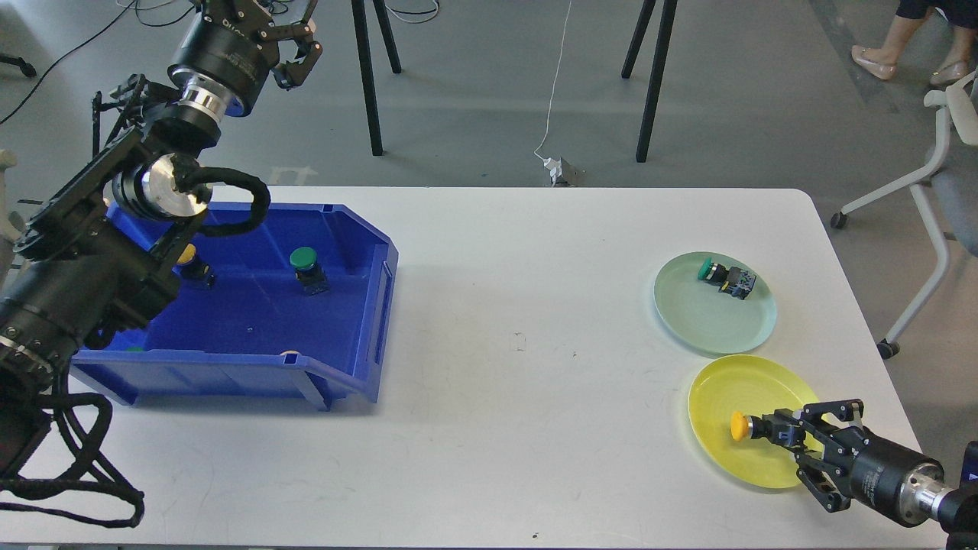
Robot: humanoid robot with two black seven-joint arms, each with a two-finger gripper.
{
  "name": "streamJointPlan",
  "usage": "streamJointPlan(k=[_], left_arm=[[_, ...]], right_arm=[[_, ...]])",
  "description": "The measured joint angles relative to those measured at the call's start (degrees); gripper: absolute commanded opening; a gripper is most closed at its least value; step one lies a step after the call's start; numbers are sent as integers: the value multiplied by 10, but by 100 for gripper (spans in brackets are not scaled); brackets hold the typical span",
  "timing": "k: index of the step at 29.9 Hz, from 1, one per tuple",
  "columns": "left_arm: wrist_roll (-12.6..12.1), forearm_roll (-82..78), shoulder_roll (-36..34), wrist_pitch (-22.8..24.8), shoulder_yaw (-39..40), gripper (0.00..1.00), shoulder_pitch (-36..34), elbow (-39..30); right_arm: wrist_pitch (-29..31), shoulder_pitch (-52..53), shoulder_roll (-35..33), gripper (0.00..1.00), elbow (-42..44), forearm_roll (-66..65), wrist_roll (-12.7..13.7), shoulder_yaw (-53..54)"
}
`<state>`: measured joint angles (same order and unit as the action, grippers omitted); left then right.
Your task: Pass button and place on color plate
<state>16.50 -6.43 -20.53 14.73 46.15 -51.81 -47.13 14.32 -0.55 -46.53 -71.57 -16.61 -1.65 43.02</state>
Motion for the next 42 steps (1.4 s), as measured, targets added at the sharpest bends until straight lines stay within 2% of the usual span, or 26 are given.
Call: streamJointPlan(k=[2, 4, 14, 20, 25, 30, 32, 38, 42], left_arm=[[0, 0, 0, 0, 0, 100, 0, 0], [0, 0, 0, 0, 0, 100, 0, 0], [0, -1, 0, -1, 0, 100, -2, 0], [0, -1, 0, -1, -1, 100, -2, 0], [0, -1, -1, -1, -1, 100, -3, 0], [0, -1, -2, 0, -2, 100, -3, 0], [-1, -2, -2, 0, -2, 100, -3, 0], [-1, -4, -1, -6, -2, 100, -4, 6], [-1, -4, 7, -4, -3, 100, -11, 28]], right_arm=[[-1, 0, 4, 40, 5, 1, 1, -1], [-2, 1, 5, 46, 5, 1, 2, -1], [2, 2, 3, 61, -1, 5, 3, 8], [7, -1, -20, 79, -39, 9, 0, 33], [34, -7, -80, 82, -85, 11, -3, 57], [70, -8, -134, 93, -96, 13, -9, 82], [89, -8, -144, 95, -96, 23, -17, 116], [131, 7, -138, 99, -89, 80, -27, 268], [133, 84, -69, 99, -60, 86, -28, 336]])
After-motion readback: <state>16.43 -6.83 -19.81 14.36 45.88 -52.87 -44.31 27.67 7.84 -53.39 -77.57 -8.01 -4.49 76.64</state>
